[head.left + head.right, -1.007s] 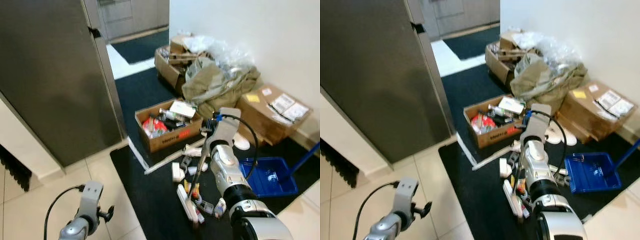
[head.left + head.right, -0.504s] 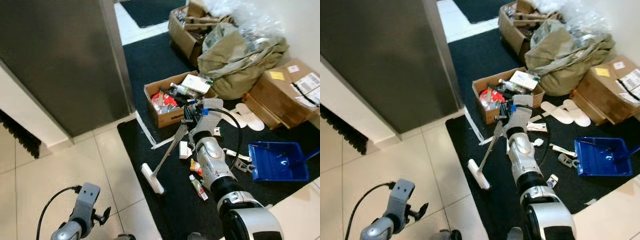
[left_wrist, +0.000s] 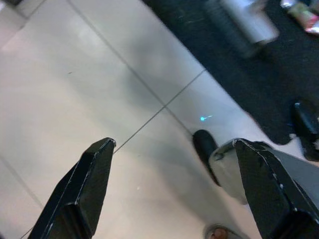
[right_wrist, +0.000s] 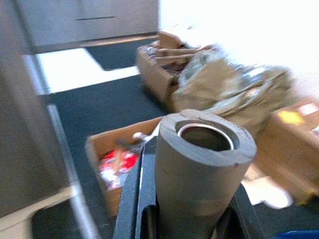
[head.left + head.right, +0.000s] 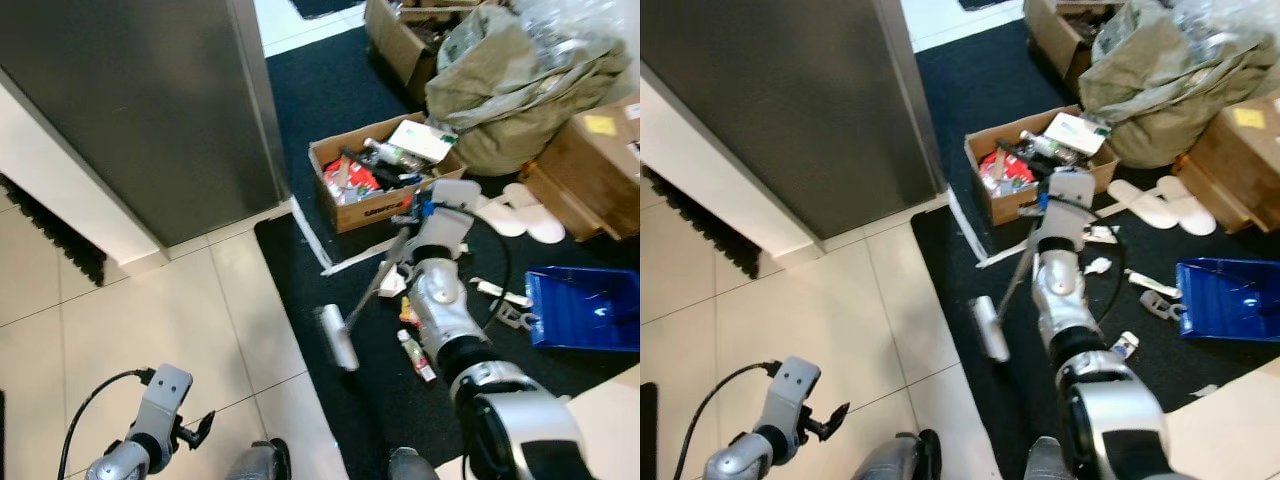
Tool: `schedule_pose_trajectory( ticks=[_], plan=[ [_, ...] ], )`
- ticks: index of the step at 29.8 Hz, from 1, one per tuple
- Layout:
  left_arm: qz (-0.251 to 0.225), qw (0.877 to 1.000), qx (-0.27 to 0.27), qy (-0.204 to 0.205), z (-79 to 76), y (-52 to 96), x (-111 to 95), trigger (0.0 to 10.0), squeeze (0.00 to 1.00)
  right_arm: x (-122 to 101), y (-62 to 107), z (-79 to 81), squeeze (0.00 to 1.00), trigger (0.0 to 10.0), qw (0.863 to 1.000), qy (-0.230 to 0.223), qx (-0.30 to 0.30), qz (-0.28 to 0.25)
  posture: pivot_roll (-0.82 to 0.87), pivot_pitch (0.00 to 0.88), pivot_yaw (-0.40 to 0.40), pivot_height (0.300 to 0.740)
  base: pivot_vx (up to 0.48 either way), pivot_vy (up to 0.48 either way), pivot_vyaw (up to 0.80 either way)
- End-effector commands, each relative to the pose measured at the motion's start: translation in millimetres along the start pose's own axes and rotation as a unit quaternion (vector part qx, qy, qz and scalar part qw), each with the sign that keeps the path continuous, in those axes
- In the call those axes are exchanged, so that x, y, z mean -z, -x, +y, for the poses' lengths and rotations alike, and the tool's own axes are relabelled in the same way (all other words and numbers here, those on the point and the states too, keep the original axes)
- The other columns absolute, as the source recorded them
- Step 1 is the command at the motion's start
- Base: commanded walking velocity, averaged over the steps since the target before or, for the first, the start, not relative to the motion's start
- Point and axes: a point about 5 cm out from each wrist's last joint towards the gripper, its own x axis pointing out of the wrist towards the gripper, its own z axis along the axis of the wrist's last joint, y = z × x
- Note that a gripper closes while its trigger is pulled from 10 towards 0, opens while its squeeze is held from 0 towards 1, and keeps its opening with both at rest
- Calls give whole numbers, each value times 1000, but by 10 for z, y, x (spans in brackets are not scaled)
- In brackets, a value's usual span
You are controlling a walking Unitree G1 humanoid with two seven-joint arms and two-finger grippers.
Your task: Sweep floor
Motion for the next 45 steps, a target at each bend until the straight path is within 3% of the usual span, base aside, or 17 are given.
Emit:
schedule_pose_trajectory(
  ticks=[1, 6, 11, 17, 24, 37, 42, 45],
  plan=[
    [24, 1000, -2, 4, 33, 104, 150, 10000, 0, 53, -12, -158, 0, 10000, 998, 68, 6, -2, 125, 367, 115, 740, 0, 0, 0],
    [24, 1000, 2, 3, 14, 110, 158, 10000, 0, -85, -115, -292, 0, 10000, 996, 77, 25, -39, 125, 367, 115, 740, 0, 0, 0],
    [23, 1000, 3, 4, 11, 121, 168, 10000, 0, -194, -175, -291, 0, 10000, 992, 100, 21, -70, 129, 368, 113, 740, 0, 0, 0],
    [21, 1000, 0, 7, 7, 127, 172, 10000, 0, -427, -291, -369, 0, 10000, 978, 152, 22, -138, 139, 368, 100, 740, 0, 0, 0],
    [20, 1000, -4, 12, 1, 125, 175, 10000, 0, -551, -366, -431, 0, 10000, 972, 171, 22, -161, 128, 369, 79, 740, 0, 0, 0],
    [23, 999, -3, 30, -88, 45, 150, 10000, 0, -607, -420, -504, 0, 10000, 980, 125, 41, -150, 93, 334, 43, 740, 0, 0, 0],
    [31, 999, -2, 38, -148, -9, 137, 10000, 0, -679, -495, -596, 0, 10000, 986, 81, 66, -133, 71, 302, 29, 740, 0, 0, 0],
    [38, 998, -3, 44, -209, -87, 91, 10000, 0, -661, -561, -621, 0, 10000, 994, 33, 59, -83, 48, 272, 24, 740, 0, 0, 0]
  ],
)
